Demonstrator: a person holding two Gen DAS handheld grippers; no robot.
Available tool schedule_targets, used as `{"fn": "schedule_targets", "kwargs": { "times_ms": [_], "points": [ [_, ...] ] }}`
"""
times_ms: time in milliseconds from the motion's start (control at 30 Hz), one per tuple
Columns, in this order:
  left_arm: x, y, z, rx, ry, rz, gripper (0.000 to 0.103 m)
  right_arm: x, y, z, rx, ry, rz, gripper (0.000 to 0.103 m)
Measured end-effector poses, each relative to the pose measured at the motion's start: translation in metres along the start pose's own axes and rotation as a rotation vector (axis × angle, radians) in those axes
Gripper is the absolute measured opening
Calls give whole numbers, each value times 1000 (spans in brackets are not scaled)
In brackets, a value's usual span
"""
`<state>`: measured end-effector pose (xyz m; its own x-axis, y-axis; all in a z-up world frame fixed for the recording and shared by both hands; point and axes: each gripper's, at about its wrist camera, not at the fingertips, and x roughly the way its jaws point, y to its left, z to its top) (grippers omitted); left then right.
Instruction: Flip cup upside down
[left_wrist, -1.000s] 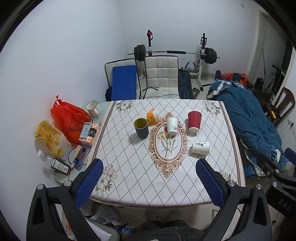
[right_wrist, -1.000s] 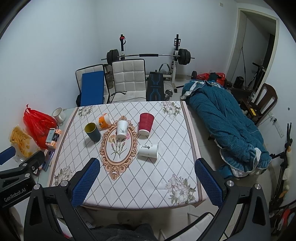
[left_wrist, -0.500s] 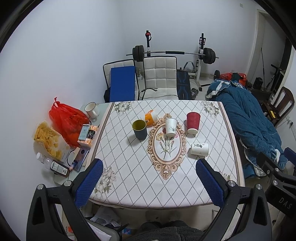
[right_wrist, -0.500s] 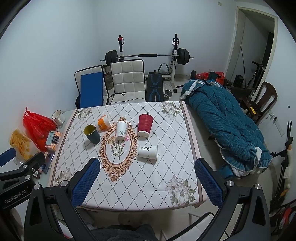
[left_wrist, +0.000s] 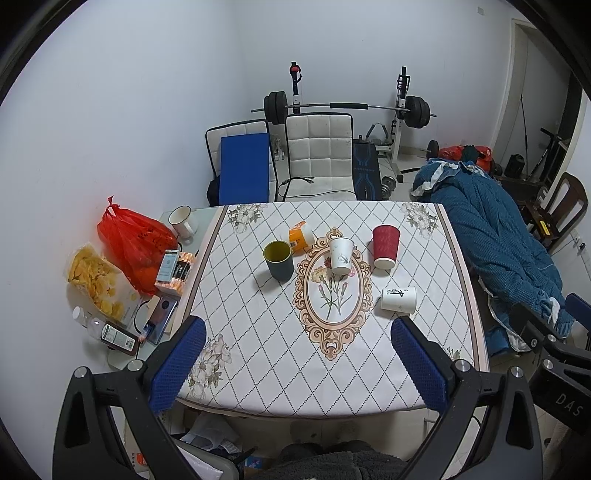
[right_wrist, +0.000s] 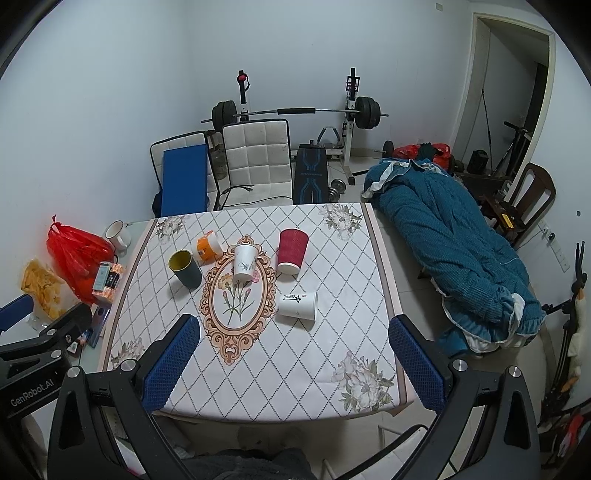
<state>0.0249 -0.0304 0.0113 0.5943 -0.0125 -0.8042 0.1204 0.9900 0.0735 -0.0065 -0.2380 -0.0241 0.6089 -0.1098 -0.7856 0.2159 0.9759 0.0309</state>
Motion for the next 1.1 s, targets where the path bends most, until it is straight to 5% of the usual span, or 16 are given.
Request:
{"fn": "schedule_targets", "kwargs": {
  "times_ms": [833,1100],
  "points": [
    [0,2,-3,0,-4,1,103,2,9,4,-4,5,13,103],
    [37,5,-12,-59,36,77,103,31,12,2,-30,63,40,103]
  ]
}}
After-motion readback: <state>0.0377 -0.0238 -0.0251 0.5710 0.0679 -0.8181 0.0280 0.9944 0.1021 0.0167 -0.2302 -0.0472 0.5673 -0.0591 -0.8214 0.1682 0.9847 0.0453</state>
